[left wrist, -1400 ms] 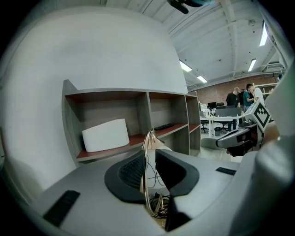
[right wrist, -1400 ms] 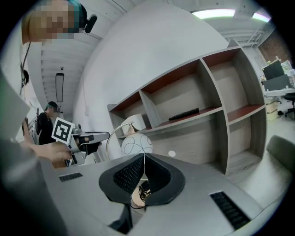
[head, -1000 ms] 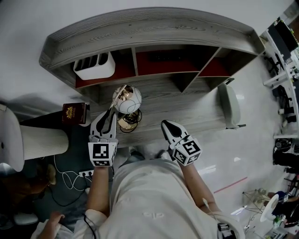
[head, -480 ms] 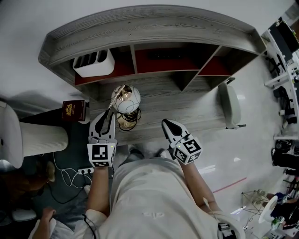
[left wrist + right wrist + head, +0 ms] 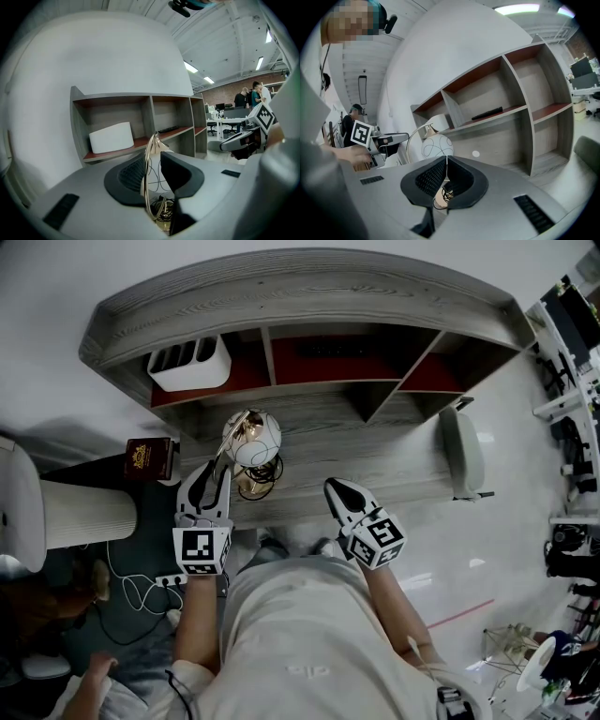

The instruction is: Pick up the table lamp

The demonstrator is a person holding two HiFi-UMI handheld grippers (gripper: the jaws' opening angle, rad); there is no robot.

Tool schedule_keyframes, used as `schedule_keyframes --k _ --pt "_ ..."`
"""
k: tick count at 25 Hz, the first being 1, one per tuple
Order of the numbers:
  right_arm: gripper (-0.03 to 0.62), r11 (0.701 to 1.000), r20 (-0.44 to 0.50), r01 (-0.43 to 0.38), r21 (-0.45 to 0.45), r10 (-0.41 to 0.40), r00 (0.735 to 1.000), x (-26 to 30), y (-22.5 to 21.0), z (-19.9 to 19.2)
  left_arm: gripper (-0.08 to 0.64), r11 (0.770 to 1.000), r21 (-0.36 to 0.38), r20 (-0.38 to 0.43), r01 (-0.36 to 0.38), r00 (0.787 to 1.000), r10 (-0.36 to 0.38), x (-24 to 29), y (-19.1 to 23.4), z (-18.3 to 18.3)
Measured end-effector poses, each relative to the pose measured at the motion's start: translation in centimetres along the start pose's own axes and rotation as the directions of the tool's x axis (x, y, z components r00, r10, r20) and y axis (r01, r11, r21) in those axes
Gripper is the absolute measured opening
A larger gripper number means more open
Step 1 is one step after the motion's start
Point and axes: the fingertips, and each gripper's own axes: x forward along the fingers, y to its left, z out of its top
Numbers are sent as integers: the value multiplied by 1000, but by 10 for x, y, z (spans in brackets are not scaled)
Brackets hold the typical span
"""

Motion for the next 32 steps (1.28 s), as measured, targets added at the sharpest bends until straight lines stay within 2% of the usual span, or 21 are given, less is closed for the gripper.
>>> schedule_keyframes --k 10,12,14,22,32 --pt "35 999 14 43 17 -43 999 -8 -10 -2 120 999 16 -43 33 999 -32 23 5 -4" --pt "35 998 17 56 22 -57 998 -10 -12 -2 109 999 16 -43 45 998 -44 29 6 -2" --pt "35 997 17 70 26 -71 997 -11 -13 -3 60 998 14 -40 56 998 -56 33 7 1" --pt "35 995 11 97 35 -98 995 -5 -11 -9 51 992 -29 -27 123 992 -124 37 9 0" --pt "35 994 -25 92 58 -91 996 25 -3 -35 51 986 -92 -19 137 990 -139 31 36 -3"
